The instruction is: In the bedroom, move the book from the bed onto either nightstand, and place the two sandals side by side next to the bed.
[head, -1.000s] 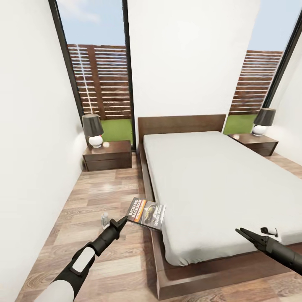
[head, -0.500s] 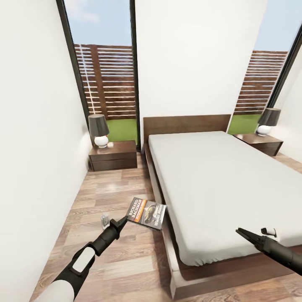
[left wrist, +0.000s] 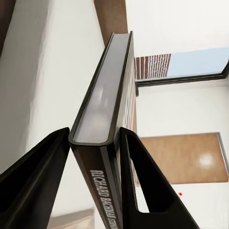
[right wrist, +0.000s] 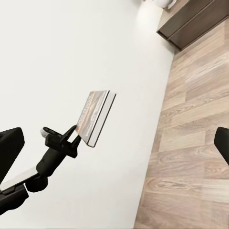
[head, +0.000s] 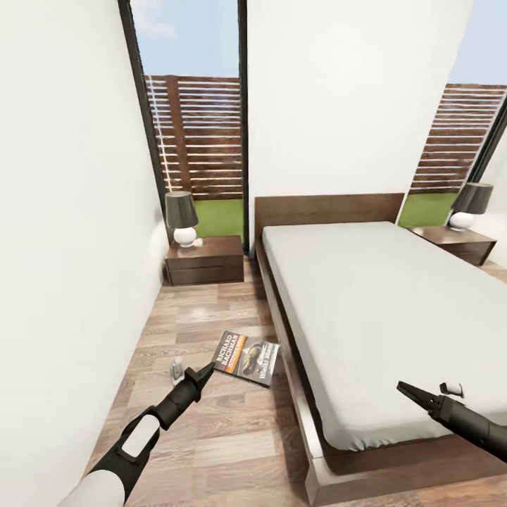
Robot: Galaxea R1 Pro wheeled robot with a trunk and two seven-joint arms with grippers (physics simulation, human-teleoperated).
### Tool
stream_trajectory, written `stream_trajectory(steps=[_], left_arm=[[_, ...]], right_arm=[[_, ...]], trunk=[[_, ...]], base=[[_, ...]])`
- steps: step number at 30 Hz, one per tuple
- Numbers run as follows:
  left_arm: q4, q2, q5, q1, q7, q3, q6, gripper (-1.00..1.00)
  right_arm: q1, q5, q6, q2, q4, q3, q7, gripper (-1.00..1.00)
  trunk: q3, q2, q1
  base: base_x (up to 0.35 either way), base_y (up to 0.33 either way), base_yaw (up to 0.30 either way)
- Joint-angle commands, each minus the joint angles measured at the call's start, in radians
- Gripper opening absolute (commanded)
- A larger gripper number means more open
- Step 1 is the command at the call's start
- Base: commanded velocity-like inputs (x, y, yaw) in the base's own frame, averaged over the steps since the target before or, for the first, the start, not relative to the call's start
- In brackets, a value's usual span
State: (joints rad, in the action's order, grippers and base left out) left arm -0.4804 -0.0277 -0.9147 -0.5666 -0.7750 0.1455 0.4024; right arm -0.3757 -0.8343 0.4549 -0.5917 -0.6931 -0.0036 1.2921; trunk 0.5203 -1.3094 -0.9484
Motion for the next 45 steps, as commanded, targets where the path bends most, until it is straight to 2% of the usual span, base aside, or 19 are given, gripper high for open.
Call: stream_trajectory(steps=[1,26,45], left_arm=[[0.000,-0.001,-0.006,-0.001,-0.002,0.005,0.010,-1.00],[0.000,-0.002,-0.006,-0.001,-0.001,0.005,0.009,-1.00],[0.000,-0.001,-0.006,-0.001,-0.001,0.005,0.009,-1.00]], right_arm=[[0.000,-0.005,0.010,0.000,0.000,0.000,0.001,1.00],[0.000,-0.006,0.010,0.000,-0.002,-0.005,0.001,1.00],[0.000,-0.009,0.013,0.000,0.000,-0.001,0.000,1.00]], trunk=[[0.001,-0.001,0.000],[0.001,-0.001,0.000],[0.001,-0.001,0.000]], base=[[0.000,0.026,0.215],[0.000,0.033,0.231],[0.000,0.170,0.029]])
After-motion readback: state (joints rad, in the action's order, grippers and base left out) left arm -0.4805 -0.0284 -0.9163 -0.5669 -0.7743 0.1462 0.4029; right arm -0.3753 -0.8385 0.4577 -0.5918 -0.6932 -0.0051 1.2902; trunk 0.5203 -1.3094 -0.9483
